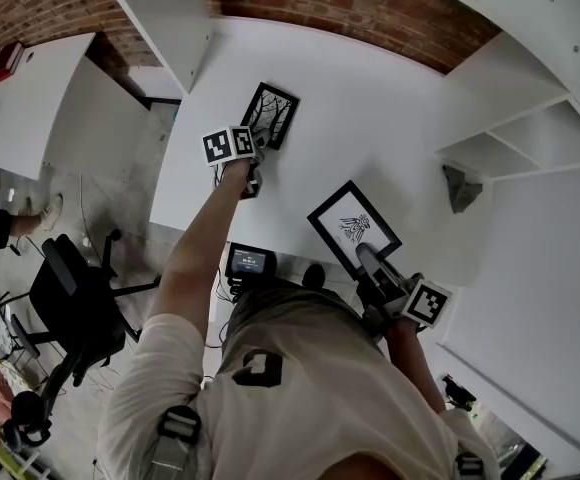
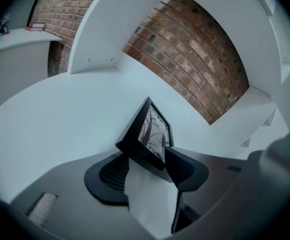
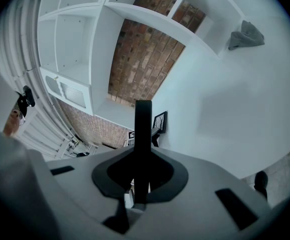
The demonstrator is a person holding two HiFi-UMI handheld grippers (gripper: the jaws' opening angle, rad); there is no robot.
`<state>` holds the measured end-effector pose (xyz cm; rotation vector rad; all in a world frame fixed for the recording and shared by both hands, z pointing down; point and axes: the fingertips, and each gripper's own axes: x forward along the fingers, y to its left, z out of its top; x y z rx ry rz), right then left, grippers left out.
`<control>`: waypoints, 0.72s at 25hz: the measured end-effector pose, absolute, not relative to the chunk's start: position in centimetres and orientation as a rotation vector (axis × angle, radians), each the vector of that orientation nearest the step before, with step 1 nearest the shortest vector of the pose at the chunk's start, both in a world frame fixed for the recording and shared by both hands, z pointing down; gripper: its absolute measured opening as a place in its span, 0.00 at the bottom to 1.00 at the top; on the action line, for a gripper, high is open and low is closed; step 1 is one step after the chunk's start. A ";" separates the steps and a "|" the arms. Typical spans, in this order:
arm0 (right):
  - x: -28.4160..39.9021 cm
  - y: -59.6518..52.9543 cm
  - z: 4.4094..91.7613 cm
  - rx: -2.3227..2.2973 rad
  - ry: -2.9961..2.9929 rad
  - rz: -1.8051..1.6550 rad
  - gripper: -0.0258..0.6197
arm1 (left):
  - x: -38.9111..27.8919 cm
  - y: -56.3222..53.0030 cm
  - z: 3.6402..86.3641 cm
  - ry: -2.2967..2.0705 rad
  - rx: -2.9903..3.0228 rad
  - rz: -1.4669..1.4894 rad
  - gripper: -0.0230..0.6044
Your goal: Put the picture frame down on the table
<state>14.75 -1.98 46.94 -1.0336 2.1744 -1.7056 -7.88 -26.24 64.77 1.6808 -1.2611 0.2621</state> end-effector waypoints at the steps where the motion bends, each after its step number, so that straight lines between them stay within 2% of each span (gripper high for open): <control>1: 14.8 -2.0 47.0 -1.036 2.169 -1.708 0.08 | -7.7 -26.3 64.7 -1.257 1.687 0.269 0.38; 3: 14.8 -1.9 47.0 -1.040 2.162 -1.711 0.08 | -7.5 -26.3 64.6 -1.248 1.700 0.285 0.43; 7: 15.0 -1.9 46.9 -1.037 2.153 -1.709 0.08 | -7.2 -26.1 64.7 -1.243 1.733 0.347 0.44; 12: 15.1 -2.1 46.9 -1.028 2.149 -1.705 0.08 | -6.7 -26.0 64.9 -1.233 1.769 0.476 0.51; 18: 15.2 -2.2 46.8 -1.019 2.157 -1.696 0.08 | -7.4 -25.6 64.7 -1.248 1.766 0.525 0.53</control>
